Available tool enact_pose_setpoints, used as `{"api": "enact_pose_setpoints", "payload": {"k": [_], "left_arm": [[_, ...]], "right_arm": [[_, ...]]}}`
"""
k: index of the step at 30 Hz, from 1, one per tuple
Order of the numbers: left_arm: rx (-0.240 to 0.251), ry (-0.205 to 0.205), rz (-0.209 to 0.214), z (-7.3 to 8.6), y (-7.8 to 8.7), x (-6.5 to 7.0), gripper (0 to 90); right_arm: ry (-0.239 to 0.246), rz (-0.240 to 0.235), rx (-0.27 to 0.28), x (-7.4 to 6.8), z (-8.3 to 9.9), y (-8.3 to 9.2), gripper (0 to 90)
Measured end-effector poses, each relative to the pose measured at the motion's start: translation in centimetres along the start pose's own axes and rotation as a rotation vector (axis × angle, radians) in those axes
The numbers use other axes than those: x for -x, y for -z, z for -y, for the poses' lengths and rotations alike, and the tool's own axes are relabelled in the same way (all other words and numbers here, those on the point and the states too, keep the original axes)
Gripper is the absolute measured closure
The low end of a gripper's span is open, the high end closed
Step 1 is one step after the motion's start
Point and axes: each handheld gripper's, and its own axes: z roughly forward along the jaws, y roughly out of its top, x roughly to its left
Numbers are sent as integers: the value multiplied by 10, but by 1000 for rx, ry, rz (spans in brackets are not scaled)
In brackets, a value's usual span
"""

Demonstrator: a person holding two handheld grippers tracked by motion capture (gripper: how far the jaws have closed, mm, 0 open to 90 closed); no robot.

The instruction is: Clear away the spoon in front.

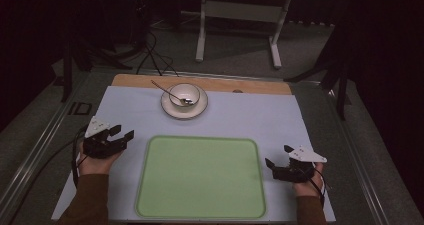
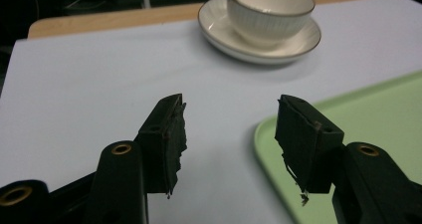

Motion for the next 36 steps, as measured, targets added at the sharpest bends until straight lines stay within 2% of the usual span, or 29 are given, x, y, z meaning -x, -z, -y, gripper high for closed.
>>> {"api": "enact_pose_setpoints", "payload": {"k": [2,12,17,21,24,29,32,36], "left_arm": [[12,-10,9,-11,-5,3,449],[41,-4,23,-36,-21,4,451],[45,-33,35,-47,-32,15,453],[40,-41,39,-52,-38,17,453],[54,-64,16,-55,-43,18,454],[52,-62,13,-61,-51,17,452],[56,-42,19,-66,-56,13,449],[53,-42,7,-73,-65,5,448]], "right_arm": [[-3,-5,6,0,0,0,134],[18,-16,16,-1,-1,0,134],[24,-13,18,-1,-1,-1,134],[25,-14,23,-1,-1,0,135],[25,-17,27,-1,-1,-1,136],[21,-18,33,-1,-2,-1,137],[18,-14,44,0,-2,0,136],[17,-11,51,0,-2,1,137]]}}
